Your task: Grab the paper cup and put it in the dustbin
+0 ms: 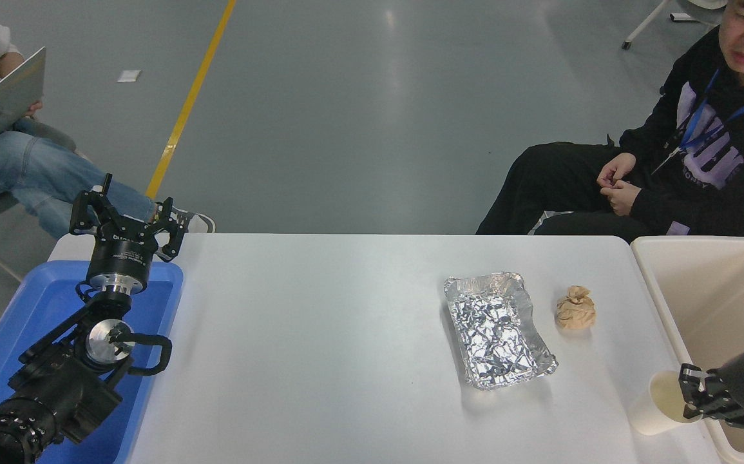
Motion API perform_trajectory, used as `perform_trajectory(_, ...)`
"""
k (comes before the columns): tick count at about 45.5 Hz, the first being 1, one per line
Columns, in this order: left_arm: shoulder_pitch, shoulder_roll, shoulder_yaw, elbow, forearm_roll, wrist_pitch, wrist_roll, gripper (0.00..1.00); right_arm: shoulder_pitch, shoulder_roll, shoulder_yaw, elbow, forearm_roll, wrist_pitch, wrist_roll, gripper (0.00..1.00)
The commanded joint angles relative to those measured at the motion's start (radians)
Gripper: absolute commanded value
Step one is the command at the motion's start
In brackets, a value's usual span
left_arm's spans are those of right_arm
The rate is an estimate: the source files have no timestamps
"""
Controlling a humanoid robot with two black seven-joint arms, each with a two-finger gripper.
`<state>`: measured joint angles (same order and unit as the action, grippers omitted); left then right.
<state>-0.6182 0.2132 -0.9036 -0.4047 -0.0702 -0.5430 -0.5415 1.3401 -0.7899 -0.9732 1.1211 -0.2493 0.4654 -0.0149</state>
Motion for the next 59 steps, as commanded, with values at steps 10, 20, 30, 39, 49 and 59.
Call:
perform_trajectory(10, -0.002, 0.0, 0.002, 0.0, 0.001, 0.0, 0.0, 0.99, 0.496, -0.051, -0.294, 0.132, 0.07, 0.32, 0.006, 0.0)
perform_trajectory(20, 0.0, 0.0, 0.002, 0.0, 0.0, 0.0, 0.0, 0.99, 0.723, -0.051, -0.349, 0.137, 0.073, 0.32, 0.006, 0.0)
perform_trajectory(30, 0.0, 0.0, 0.002, 0.0, 0.0, 0.0, 0.0, 0.99, 0.855, -0.028, -0.354, 0.149, 0.07, 0.32, 0.004, 0.0)
perform_trajectory(39, 0.0, 0.0, 0.002, 0.0, 0.0, 0.0, 0.0, 0.99, 0.998, 0.027, -0.423, 0.209, 0.07, 0.32, 0.003, 0.0)
perform_trajectory(49, 0.0, 0.0, 0.002, 0.0, 0.0, 0.0, 0.0, 0.99, 1.031, 0.049, -0.436, 0.223, 0.061, 0.32, -0.002, 0.0)
perform_trajectory(59, 0.0, 0.0, 0.002, 0.0, 0.0, 0.0, 0.0, 0.99, 1.01, 0.037, -0.505, 0.137, 0.051, 0.32, -0.004, 0.0)
